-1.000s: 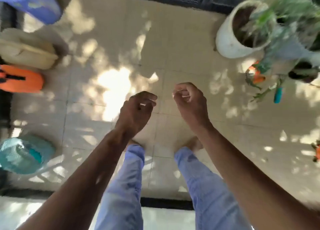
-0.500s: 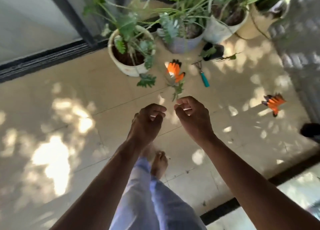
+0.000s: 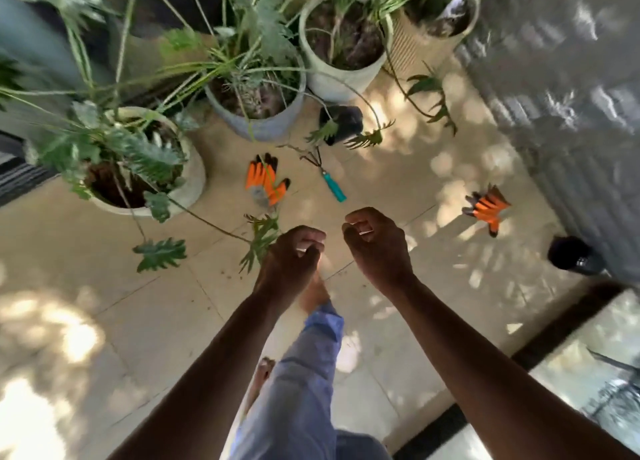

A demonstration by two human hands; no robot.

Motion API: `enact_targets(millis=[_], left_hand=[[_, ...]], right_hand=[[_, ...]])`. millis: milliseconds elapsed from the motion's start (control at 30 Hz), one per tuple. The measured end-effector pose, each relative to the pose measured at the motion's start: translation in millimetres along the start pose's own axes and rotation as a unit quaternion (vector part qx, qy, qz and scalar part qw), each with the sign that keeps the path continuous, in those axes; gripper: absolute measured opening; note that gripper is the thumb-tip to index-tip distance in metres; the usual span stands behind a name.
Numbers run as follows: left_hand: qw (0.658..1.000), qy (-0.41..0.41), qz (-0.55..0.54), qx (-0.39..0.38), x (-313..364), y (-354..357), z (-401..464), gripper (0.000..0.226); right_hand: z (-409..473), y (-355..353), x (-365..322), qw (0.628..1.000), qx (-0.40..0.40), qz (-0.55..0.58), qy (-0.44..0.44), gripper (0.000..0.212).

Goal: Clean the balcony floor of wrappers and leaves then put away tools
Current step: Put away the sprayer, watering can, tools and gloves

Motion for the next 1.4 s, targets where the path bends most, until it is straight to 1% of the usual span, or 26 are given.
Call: enact_targets(millis=[100, 200, 267, 367, 467, 533, 600, 633, 733, 800, 867, 933, 1000, 1067, 1167, 1233, 1333, 1400], left_hand=[[0.999, -0.035, 0.015, 0.006, 7.4, 24.1, 25.5, 0.024], [0.998, -0.063, 0.028, -0.002, 15.4, 48.1, 48.0, 0.020], [0.996, -0.080, 0.038, -0.007, 12.7, 62.7, 62.8, 0.017], [0.991, -0.106, 0.073, -0.022, -8.6, 87.8, 84.4, 0.017], [0.986, -0.134, 0.101, -0.019, -32.1, 109.9, 104.0, 0.030], [0.980, -0.154, 0.127, -0.001, -67.0, 129.0, 127.5, 0.042], [0.973, -0.183, 0.138, 0.009, -101.2, 156.0, 151.1, 0.054], [0.971, -0.183, 0.153, 0.008, -117.9, 169.2, 162.4, 0.061], [0.953, -0.148, 0.263, 0.005, -168.8, 204.2, 196.4, 0.088], [0.932, -0.134, 0.338, -0.016, -197.3, 224.6, 212.0, 0.108], [0.913, -0.101, 0.393, -0.026, -219.5, 240.6, 221.5, 0.125], [0.905, -0.064, 0.420, -0.008, -234.3, 251.0, 224.2, 0.135], [0.906, -0.042, 0.421, 0.020, -241.5, 257.8, 221.7, 0.140], [0.902, -0.037, 0.429, 0.037, -244.9, 263.1, 220.3, 0.141], [0.892, -0.031, 0.449, 0.046, -246.1, 264.0, 222.5, 0.141], [0.895, -0.034, 0.442, 0.042, -247.3, 263.1, 224.3, 0.140], [0.891, -0.048, 0.451, 0.010, -239.5, 257.9, 225.5, 0.139], [0.903, -0.073, 0.423, -0.017, -228.3, 252.6, 226.3, 0.132]], right_hand=[[34.7, -8.0, 13.8, 0.999, -0.028, -0.009, 0.013, 0.016], [70.5, -5.6, 27.9, 0.998, -0.062, -0.027, -0.003, 0.018], [91.2, 6.2, 41.0, 0.995, -0.088, -0.046, -0.021, 0.019], [120.6, 40.5, 74.2, 0.983, -0.150, -0.098, -0.042, 0.025], [146.4, 80.9, 106.4, 0.962, -0.216, -0.156, -0.058, 0.028], [161.2, 119.0, 126.1, 0.944, -0.259, -0.187, -0.085, 0.031], [178.6, 154.6, 146.6, 0.920, -0.290, -0.228, -0.129, 0.036], [186.9, 171.7, 156.7, 0.909, -0.300, -0.247, -0.150, 0.040], [219.3, 216.6, 184.1, 0.889, -0.294, -0.292, -0.195, 0.051], [246.5, 237.3, 197.6, 0.902, -0.248, -0.293, -0.200, 0.050], [268.6, 255.4, 209.1, 0.917, -0.205, -0.283, -0.192, 0.047], [281.1, 272.5, 220.0, 0.917, -0.200, -0.287, -0.192, 0.053], [287.4, 284.1, 227.0, 0.911, -0.204, -0.296, -0.202, 0.065], [292.0, 290.5, 228.7, 0.907, -0.196, -0.302, -0.218, 0.068], [295.6, 295.9, 227.8, 0.911, -0.191, -0.295, -0.215, 0.062], [296.4, 296.6, 226.8, 0.915, -0.202, -0.288, -0.200, 0.059], [293.2, 289.1, 220.0, 0.918, -0.228, -0.273, -0.176, 0.053], [285.6, 277.7, 212.8, 0.920, -0.251, -0.258, -0.152, 0.047]])
Point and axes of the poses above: each hand's wrist, its own z-axis towards the middle knuckle, its own y-axis out of the palm, x = y × z, the point moved 5 cm from there along z, towards the middle knuckle, and after that the axes turned 13 degrees about x, right-handed, at the moved point
